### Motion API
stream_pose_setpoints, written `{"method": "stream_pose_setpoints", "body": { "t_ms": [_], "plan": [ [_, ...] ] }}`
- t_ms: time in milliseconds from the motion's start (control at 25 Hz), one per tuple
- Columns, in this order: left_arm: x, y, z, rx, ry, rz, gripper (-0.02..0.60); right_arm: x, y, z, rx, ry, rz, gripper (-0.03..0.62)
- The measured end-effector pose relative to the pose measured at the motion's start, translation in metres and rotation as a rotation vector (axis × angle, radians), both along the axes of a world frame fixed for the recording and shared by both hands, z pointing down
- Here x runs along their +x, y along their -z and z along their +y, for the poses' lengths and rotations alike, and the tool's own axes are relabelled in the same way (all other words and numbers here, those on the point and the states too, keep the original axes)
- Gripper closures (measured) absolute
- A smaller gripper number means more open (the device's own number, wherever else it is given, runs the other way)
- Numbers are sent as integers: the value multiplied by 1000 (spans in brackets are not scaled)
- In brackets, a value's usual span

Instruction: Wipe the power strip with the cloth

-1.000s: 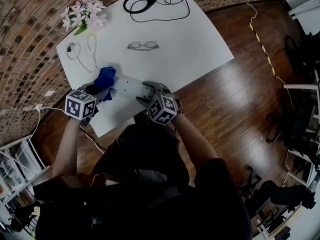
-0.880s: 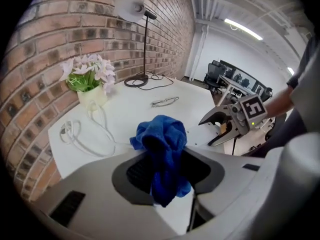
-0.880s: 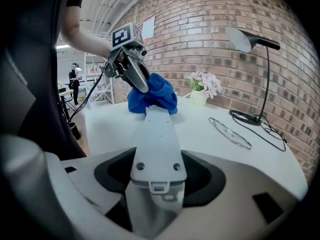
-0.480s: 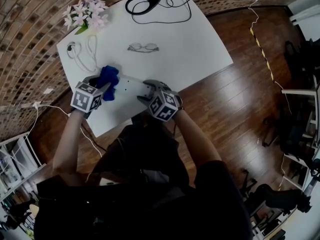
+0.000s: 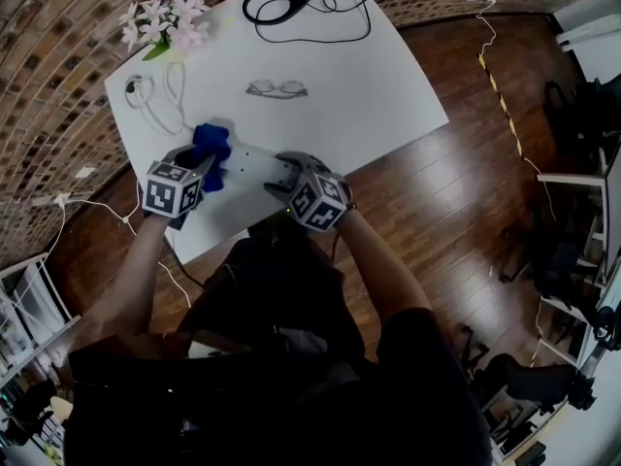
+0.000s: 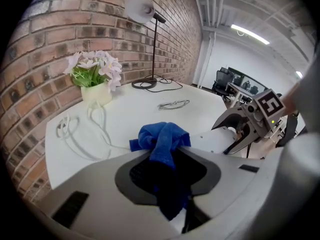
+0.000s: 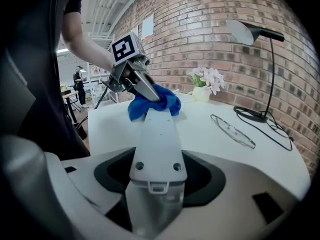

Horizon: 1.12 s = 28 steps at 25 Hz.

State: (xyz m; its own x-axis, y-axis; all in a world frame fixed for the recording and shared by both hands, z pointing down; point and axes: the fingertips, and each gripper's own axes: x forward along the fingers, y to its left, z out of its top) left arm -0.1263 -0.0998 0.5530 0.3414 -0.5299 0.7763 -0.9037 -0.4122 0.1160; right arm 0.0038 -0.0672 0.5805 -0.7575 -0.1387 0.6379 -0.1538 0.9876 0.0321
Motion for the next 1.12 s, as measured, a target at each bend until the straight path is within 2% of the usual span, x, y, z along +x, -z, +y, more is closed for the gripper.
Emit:
{"method": "stream_pose_setpoints", "body": {
  "t_ms": [360,560,680,800,840,960,1120],
  "plan": [
    [4,0,3,-5,-3,20,482,-1,-1,1,-5,-5,2,313],
    [8,1,3,-21,-38,18,483,-1,-1,1,0,-5,3,313],
    [28,2,8,-41,-87,50,486,-1,-1,1,0,-6,3,313],
    [55,0,11,-31,-155,-11,486,-2,-1,1,-1,-5,2,313],
    [63,0,11,-34,-164,-12,486,-2,-2,1,-1,-5,1,313],
    [86,0,14,-65,-166,48,486,-2,-1,1,0,-5,0,313],
    [104,0,17,-68,-206,25,486,-1,-1,1,4,-3,-1,313]
  ]
}}
